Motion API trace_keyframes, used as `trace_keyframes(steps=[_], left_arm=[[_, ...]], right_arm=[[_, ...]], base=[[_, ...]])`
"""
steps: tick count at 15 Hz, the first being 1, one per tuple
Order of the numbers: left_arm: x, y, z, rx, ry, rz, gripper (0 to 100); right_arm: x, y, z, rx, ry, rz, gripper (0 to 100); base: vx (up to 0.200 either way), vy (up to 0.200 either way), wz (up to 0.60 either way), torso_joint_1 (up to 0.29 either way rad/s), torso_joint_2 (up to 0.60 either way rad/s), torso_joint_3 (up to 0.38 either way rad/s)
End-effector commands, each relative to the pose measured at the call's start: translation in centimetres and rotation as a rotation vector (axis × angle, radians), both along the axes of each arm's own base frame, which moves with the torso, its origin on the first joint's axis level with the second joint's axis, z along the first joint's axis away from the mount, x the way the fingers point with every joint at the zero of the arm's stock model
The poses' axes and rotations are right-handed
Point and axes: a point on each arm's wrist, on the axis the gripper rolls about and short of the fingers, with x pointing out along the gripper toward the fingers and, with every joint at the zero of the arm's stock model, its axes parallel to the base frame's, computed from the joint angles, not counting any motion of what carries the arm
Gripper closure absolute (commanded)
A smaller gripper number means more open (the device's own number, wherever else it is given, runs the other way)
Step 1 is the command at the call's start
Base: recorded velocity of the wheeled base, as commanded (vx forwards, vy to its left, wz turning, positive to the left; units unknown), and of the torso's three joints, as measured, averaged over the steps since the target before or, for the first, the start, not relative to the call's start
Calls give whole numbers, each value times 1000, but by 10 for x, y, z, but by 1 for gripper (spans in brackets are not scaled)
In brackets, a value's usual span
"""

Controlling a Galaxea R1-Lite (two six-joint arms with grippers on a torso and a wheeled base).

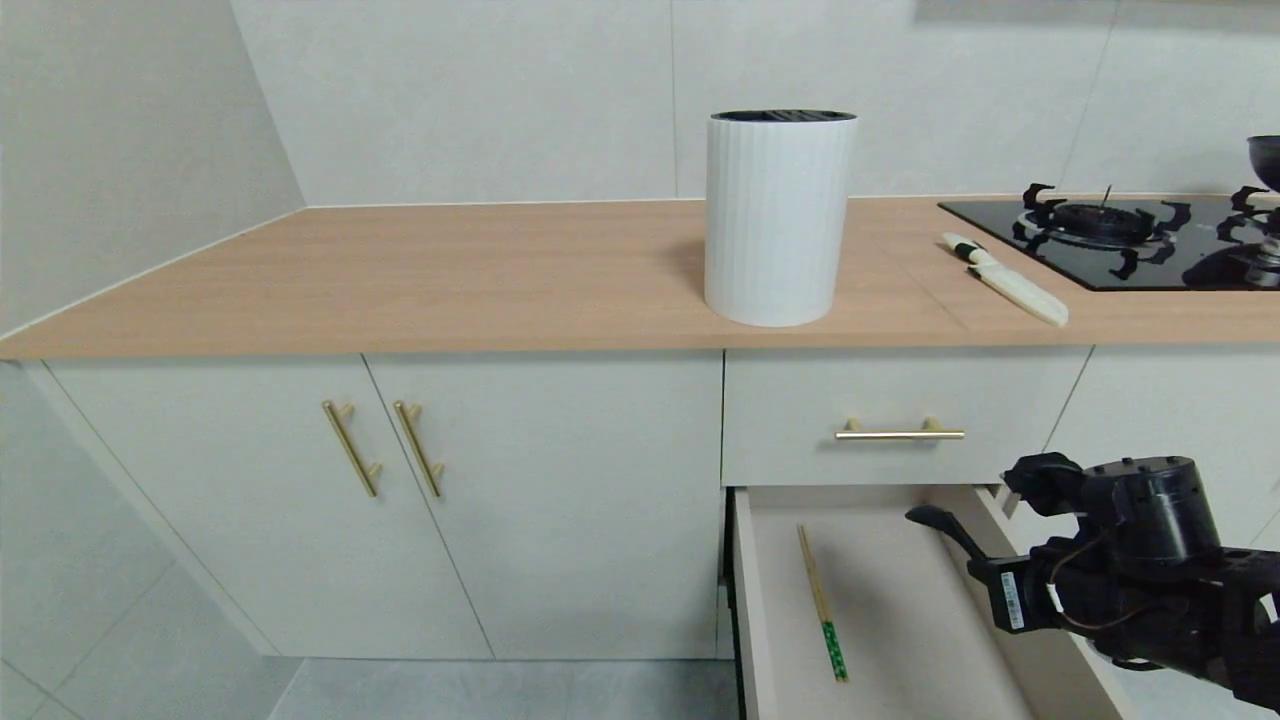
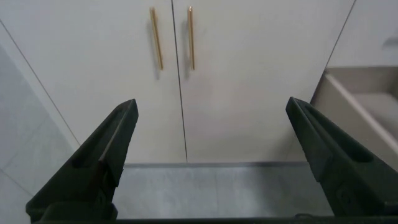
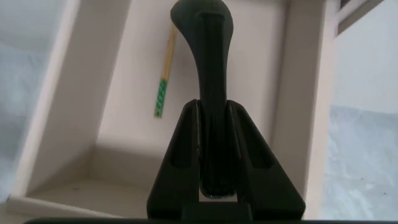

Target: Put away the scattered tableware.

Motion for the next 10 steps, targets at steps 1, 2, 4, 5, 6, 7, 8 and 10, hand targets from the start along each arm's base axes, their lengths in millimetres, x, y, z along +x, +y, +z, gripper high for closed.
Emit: trace_keyframes(steps=[1,2,4,5,6,7,8,10], left_arm=[[0,0,0,0,2,0,0],[0,0,0,0,2,0,0],[0,0,0,0,1,0,0],[0,0,0,0,2,0,0],[0,0,0,0,2,0,0],[0,0,0,0,1,0,0],[0,0,0,0,1,0,0],[0,0,0,0,2,0,0]], right_arm=[[1,0,-3,-4,13,1,100],[1,1,-3,-4,13,1,100],[1,1,-3,-4,13,1,100],[1,1,-4,-5,14,1,100],[1,1,-4,-5,16,1,100],[2,1,-5,-6,17,1,100],[2,1,-5,-5,19,2,100],[3,1,-6,-8,20,4,100]], base=[[0,0,0,-159,452,310],[0,0,0,-144,461,300],[0,0,0,-129,452,327],[0,0,0,-119,437,330],[0,0,0,-100,452,339],[0,0,0,-41,271,212],[0,0,0,-32,168,129],[0,0,0,-19,71,39]])
